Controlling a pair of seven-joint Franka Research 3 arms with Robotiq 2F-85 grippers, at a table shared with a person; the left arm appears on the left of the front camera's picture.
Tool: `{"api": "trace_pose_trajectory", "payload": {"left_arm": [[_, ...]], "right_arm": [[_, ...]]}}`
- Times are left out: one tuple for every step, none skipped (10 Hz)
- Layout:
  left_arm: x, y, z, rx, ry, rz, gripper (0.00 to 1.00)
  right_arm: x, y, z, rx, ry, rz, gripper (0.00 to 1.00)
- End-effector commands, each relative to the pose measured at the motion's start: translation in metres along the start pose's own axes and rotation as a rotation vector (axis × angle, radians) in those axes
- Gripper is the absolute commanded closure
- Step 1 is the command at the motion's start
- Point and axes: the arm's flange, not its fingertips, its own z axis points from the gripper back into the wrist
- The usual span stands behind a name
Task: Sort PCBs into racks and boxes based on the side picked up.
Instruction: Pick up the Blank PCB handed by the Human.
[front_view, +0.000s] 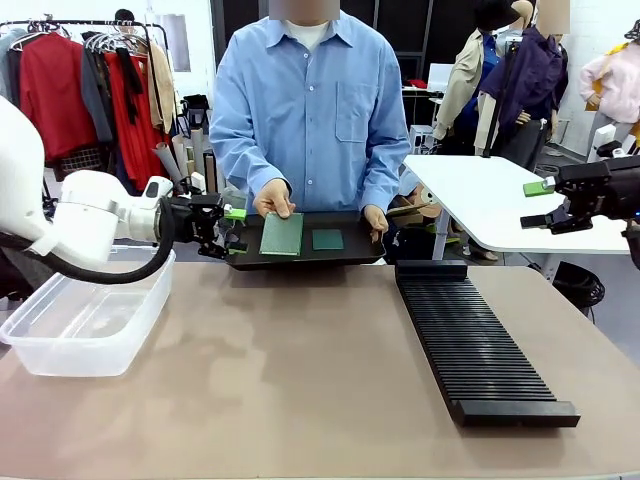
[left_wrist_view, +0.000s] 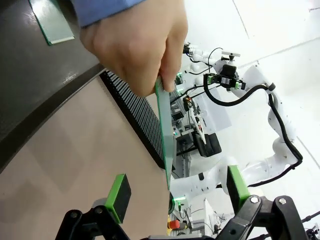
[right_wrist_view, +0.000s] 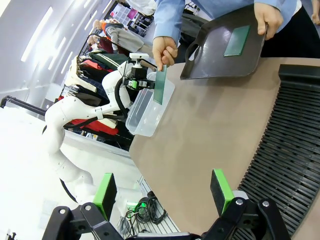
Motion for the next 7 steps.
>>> {"api": "trace_pose_trajectory", "payload": {"left_arm": [[0.015, -0.003, -0.009, -0.042, -0.017, 0.011, 0.00], [0.018, -0.004, -0.014, -0.047, -0.019, 0.002, 0.00], [0.020, -0.004, -0.020, -0.042, -0.024, -0.012, 0.00], [0.022, -0.002, -0.026, -0.034, -0.028, -0.012, 0.00], [0.024, 0.001, -0.031, -0.028, -0.019, -0.011, 0.00], [0.025, 0.005, -0.035, -0.019, -0.017, -0.003, 0.00], [0.027, 0.010, -0.038, -0.019, -0.015, 0.005, 0.00]], "right_arm": [[0.001, 0.001, 0.001, 0.008, -0.002, 0.004, 0.00], [0.001, 0.001, 0.001, 0.008, -0.002, 0.004, 0.00], [0.001, 0.001, 0.001, 0.008, -0.002, 0.004, 0.00], [0.001, 0.001, 0.001, 0.008, -0.002, 0.004, 0.00], [0.001, 0.001, 0.001, 0.008, -0.002, 0.004, 0.00], [0.001, 0.001, 0.001, 0.008, -0.002, 0.004, 0.00], [0.001, 0.001, 0.001, 0.008, -0.002, 0.004, 0.00]]}}
